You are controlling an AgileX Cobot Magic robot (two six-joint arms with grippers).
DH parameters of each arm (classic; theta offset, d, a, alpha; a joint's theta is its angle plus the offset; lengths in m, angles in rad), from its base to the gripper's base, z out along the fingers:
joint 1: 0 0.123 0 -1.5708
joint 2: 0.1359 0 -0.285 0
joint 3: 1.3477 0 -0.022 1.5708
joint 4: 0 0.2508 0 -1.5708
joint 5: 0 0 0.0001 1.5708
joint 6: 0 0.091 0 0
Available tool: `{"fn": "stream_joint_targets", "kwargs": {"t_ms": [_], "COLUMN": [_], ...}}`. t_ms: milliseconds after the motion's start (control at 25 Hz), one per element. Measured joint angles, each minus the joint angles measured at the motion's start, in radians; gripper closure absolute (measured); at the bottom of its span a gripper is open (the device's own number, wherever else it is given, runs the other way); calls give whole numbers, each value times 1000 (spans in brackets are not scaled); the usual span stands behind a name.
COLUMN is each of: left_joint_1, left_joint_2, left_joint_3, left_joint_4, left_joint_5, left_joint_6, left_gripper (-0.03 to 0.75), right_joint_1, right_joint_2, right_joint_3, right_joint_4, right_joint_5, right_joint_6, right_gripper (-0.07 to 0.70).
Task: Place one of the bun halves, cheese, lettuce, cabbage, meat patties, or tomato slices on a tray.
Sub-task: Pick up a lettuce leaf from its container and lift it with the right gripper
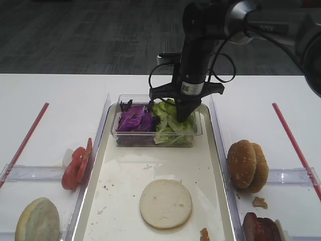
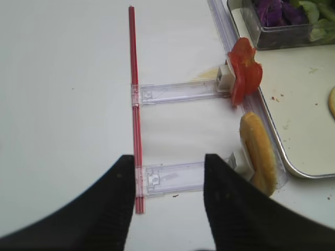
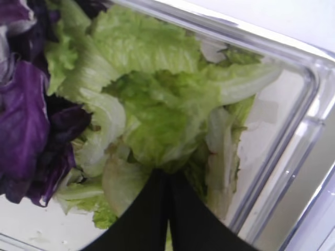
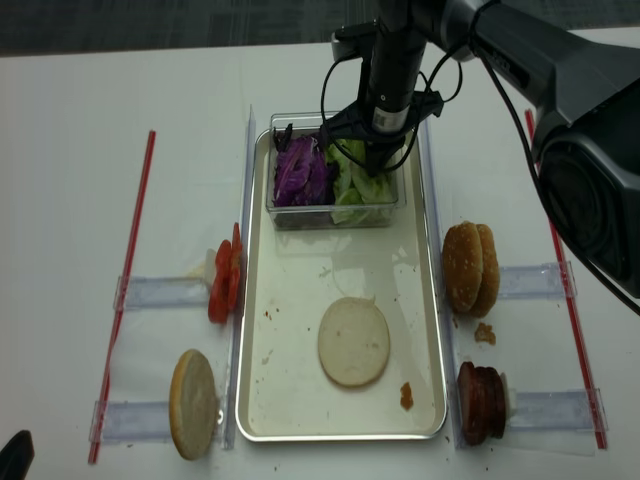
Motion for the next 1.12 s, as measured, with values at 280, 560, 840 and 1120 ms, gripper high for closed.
{"fn": "stream_joint_targets", "kwargs": {"t_ms": [280,560,840,1120], "left_joint_1": [0,0,0,0], "left_joint_2": [0,0,0,0], "left_joint_3": [0,0,0,0], "left_joint_4": [0,0,0,0], "left_joint_5": [0,0,0,0], "left_joint_6": [0,0,0,0], "left_gripper": [419,419,420,419], "right_joint_1": [0,0,0,2], "right_joint_2": [-21,-41,-81,-133], "right_joint_3": [-56,-88,-80,-36], "right_joint_4": [-2,0,15,25], "right_joint_5": [10,14,18,25], "right_joint_6": [2,4,8,8], "right_gripper": [604,604,604,604]}}
